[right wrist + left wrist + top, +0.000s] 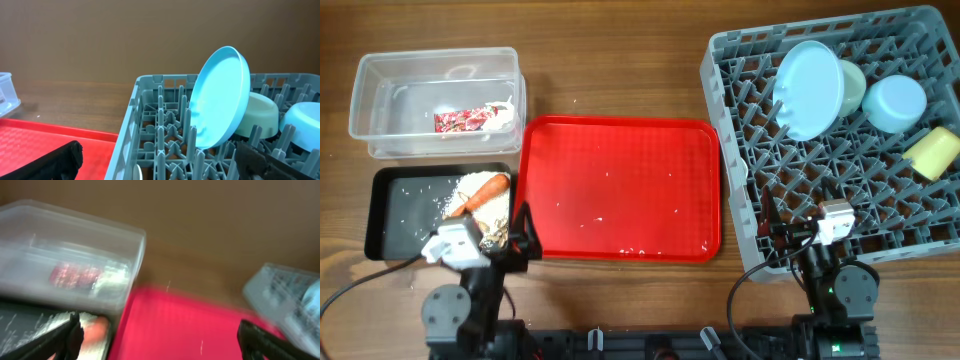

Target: Sort waste into correct bins and load items into the dishwasher rack

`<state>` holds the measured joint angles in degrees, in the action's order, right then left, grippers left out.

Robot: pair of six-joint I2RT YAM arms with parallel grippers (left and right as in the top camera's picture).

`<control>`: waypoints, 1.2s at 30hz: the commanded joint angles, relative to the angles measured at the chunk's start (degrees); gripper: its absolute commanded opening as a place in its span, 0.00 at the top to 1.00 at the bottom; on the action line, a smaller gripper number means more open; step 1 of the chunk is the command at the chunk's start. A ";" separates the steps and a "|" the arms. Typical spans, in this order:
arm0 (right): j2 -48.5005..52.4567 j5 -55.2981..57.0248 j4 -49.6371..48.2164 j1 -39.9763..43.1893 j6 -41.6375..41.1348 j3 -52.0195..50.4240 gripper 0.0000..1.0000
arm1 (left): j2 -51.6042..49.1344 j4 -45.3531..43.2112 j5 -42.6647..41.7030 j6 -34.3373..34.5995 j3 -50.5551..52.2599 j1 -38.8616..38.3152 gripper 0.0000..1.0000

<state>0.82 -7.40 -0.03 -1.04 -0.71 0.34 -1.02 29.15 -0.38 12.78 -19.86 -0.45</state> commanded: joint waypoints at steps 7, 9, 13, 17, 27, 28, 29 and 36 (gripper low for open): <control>-0.55 0.79 -0.35 -0.28 0.68 -0.02 0.00 | 0.83 -34.01 -7.72 -11.54 19.54 0.35 0.00; -0.55 0.76 -0.35 -0.28 0.70 -0.02 0.00 | 0.83 -25.51 -7.52 -11.47 19.54 0.35 0.00; -0.55 0.76 -0.35 -0.28 0.70 -0.02 0.00 | 0.83 -25.46 -7.91 -10.21 19.54 0.31 0.00; -0.55 0.76 -0.35 -0.28 0.70 -0.02 0.00 | 0.79 -25.49 -7.91 -10.21 19.54 0.31 0.00; -0.55 0.76 -0.35 -0.28 0.68 -0.02 0.00 | 0.79 -25.46 -7.91 -10.21 19.54 0.31 0.00; -0.55 0.79 -0.35 -0.28 0.70 -0.02 0.00 | 0.79 -25.46 -7.91 -10.21 19.54 0.31 0.00; -0.55 0.76 -0.37 -0.28 0.68 -0.02 0.00 | 0.79 -25.46 -7.91 -10.21 19.54 0.31 0.00; -0.55 0.76 -0.35 -0.28 0.68 -0.02 0.00 | 0.79 -25.46 -7.91 -10.21 19.54 0.31 0.00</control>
<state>0.73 -7.40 -0.05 -1.04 -0.71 0.34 -0.78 3.29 -7.38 3.25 -0.47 -0.45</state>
